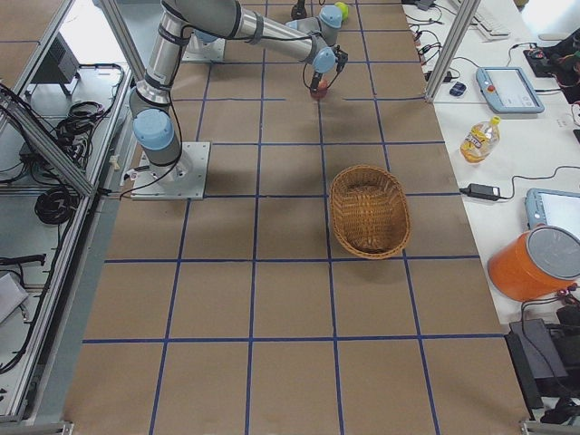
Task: Put all apples into basket
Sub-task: 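Grasp the red apple with the right gripper while the left grasps the dark apple, then drop the red apple in the basket while the left sets down the dark apple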
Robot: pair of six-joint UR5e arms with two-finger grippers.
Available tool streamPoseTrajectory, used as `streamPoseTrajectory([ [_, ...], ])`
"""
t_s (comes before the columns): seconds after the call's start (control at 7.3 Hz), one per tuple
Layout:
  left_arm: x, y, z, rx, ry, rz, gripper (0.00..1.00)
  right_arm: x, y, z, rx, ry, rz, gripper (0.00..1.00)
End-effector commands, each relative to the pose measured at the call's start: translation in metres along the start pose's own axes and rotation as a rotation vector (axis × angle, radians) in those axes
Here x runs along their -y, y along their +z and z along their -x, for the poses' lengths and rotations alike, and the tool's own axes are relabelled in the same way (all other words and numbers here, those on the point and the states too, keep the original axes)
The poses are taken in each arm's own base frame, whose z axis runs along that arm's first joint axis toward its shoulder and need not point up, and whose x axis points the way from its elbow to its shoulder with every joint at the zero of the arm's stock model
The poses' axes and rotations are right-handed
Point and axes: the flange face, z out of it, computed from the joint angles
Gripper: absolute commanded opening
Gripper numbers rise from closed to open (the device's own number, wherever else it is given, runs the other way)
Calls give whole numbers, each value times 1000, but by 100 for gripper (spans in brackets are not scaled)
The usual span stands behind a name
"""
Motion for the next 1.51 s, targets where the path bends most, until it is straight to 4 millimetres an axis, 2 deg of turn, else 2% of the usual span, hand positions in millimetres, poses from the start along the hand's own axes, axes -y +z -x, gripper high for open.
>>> streamPoseTrajectory([
  [0.0,2,-29,-7,31,29,-27,27,2,-4,0,9,-34,0,0],
  [0.14,8,-55,-32,4,31,-20,26,1,-6,0,7,-85,-3,0],
  [0.27,21,-74,-94,4,-10,-24,26,8,-14,-6,18,-81,-9,0],
  [0.41,32,-83,-177,14,-9,-40,26,16,-34,-15,23,-102,-36,0],
  [0.55,38,-89,-263,16,-53,-64,26,35,-60,-43,8,-125,-65,0],
  [0.69,42,-82,-325,-23,-120,-74,27,70,-95,-95,-10,-119,-81,0],
  [0.82,49,-81,-368,-87,-210,-109,28,97,-137,-158,-11,-110,-82,0],
  [0.96,54,-67,-410,-144,-254,-115,29,114,-173,-222,-20,-119,-70,0],
  [1.1,60,-53,-443,-146,-217,-149,32,134,-195,-285,-75,-133,-99,0],
  [1.23,68,-45,-462,-162,-231,-198,37,156,-200,-345,-128,-176,-103,0],
  [1.37,71,-30,-482,-164,-248,-198,37,172,-203,-389,-131,-216,-116,0],
])
